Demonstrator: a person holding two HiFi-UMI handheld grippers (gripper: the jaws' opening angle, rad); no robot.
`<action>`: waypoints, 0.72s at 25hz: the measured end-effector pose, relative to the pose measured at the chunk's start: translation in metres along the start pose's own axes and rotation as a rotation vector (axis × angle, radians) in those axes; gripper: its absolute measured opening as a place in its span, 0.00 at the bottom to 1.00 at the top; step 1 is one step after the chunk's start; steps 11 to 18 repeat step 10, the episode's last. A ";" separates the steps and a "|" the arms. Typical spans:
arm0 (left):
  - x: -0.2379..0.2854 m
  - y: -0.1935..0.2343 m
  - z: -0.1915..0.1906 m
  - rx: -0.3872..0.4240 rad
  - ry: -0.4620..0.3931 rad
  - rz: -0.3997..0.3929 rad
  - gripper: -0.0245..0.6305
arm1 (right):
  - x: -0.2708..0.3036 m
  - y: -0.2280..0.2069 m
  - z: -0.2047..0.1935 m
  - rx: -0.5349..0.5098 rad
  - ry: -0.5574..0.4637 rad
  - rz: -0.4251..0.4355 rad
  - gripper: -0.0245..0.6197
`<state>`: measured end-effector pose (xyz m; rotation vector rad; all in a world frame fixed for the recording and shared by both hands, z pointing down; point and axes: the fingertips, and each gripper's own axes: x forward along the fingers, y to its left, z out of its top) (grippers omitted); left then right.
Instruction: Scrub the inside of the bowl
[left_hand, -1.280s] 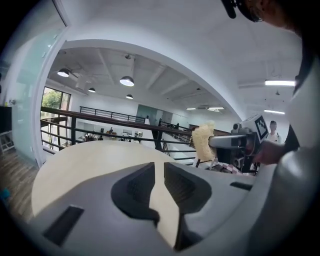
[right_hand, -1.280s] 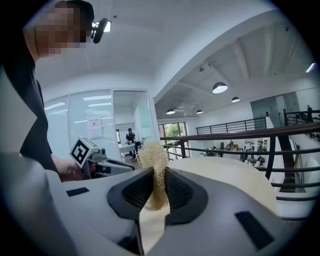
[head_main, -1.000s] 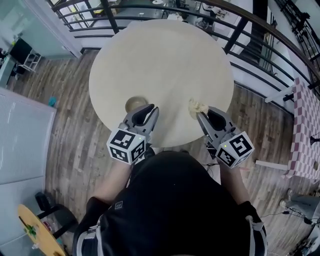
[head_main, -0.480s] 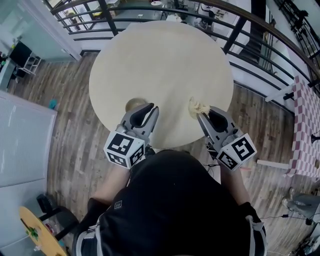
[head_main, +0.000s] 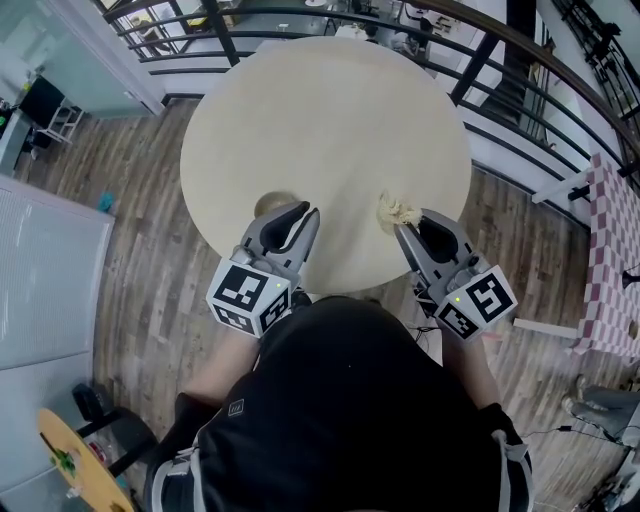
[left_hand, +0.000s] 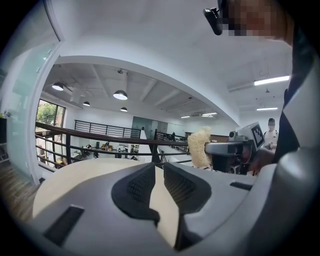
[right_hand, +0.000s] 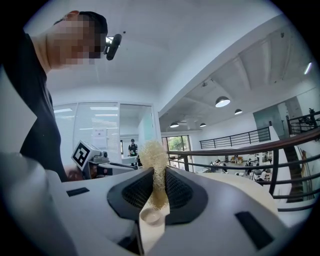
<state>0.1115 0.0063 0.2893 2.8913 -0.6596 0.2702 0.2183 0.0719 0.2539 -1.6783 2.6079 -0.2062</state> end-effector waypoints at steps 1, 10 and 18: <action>-0.001 0.001 0.001 -0.001 -0.002 0.000 0.13 | 0.001 0.001 0.000 -0.001 0.001 0.000 0.15; -0.013 -0.006 0.015 0.044 -0.036 0.005 0.13 | -0.002 0.012 0.010 -0.008 -0.014 0.008 0.15; -0.013 -0.006 0.015 0.044 -0.036 0.005 0.13 | -0.002 0.012 0.010 -0.008 -0.014 0.008 0.15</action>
